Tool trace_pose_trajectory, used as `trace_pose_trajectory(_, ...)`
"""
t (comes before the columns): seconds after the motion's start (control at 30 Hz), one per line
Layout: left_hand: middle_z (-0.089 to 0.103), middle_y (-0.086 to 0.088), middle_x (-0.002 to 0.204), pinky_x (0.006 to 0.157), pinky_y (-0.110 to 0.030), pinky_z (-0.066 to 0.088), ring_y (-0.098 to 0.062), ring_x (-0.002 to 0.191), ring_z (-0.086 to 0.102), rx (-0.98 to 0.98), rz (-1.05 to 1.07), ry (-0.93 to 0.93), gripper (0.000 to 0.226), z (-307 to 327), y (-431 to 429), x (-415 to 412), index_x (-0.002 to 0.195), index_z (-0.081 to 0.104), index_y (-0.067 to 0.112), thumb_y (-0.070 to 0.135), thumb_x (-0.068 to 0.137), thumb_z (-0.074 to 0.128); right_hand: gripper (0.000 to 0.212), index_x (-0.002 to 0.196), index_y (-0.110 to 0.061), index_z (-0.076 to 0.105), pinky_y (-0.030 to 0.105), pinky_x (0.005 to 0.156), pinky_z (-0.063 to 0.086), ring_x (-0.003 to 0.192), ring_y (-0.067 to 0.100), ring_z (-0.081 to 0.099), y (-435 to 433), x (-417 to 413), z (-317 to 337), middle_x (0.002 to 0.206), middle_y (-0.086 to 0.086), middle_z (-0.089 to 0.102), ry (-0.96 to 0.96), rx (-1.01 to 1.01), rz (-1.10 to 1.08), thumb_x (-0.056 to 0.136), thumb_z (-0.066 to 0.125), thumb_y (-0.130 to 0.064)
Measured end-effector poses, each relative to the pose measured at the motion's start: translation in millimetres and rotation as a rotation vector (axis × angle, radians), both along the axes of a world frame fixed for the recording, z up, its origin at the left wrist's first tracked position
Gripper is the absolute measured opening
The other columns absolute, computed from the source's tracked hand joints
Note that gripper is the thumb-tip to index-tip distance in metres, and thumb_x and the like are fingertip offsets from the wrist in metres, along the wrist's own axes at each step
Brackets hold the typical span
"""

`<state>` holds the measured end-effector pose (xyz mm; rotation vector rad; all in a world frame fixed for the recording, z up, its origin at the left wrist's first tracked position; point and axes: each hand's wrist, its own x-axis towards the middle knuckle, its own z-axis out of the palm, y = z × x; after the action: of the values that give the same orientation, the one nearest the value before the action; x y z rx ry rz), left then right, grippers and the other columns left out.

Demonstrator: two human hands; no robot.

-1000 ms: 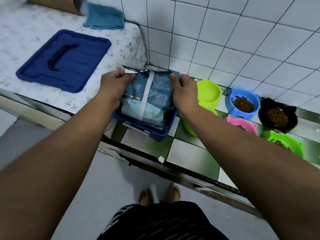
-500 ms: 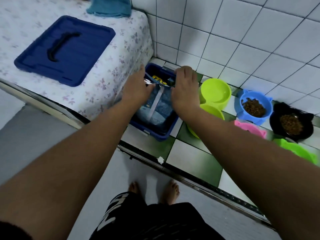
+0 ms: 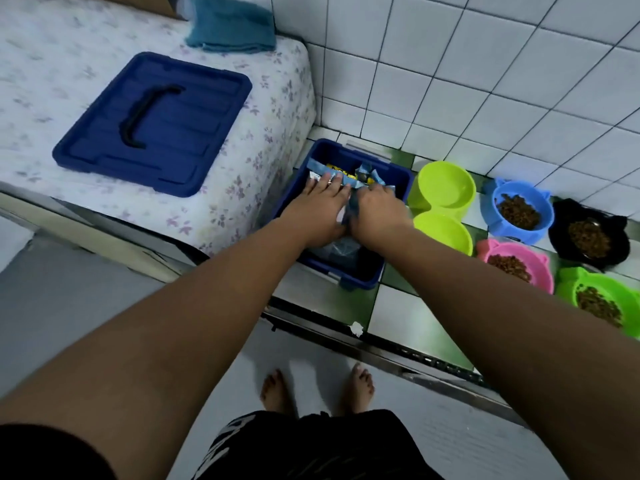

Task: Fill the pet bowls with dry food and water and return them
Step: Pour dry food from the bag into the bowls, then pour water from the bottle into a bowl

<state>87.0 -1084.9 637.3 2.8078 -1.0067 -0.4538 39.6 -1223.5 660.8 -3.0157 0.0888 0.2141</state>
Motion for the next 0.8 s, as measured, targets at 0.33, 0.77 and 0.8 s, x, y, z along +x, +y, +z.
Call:
trace_pose_trajectory(0.33,0.021,-0.014,0.168,0.126,-0.047,0.017,-0.029,0.156,0.013,-0.238,0.036,-0.008,0.074,14.5,30.1,-15.4,0.16,0.023,0.011,0.035,0.1,0.059,0.025,0.111,-0.01,0.061,0.041,0.082,0.049,0.109,0.035,0.057,15.8,0.3,14.6,0.117,0.014,0.061,-0.183,0.053,-0.038,0.092,0.054,-0.024)
trace_pose_trajectory(0.77,0.062,-0.007,0.124,0.093,-0.044,0.051,-0.028,0.116,0.059,-0.483,-0.015,-0.018,0.049,60.8,-31.0,-50.9,0.134,0.061,0.018,0.03,0.087,0.067,0.013,0.096,-0.011,0.059,0.043,0.074,0.05,0.092,0.033,0.059,-29.3,-53.3,34.2,0.1,0.014,0.061,-0.457,0.392,-0.33,0.087,0.055,-0.021)
trace_pose_trajectory(0.8,0.063,-0.008,0.125,0.095,-0.045,0.051,-0.028,0.117,0.059,-0.496,-0.036,-0.014,0.051,64.1,-44.2,-55.0,0.134,0.061,0.018,0.032,0.085,0.066,0.013,0.097,-0.012,0.059,0.042,0.075,0.049,0.091,0.031,0.059,-41.0,-63.7,35.3,0.1,0.013,0.062,-0.485,0.411,-0.368,0.088,0.056,-0.022)
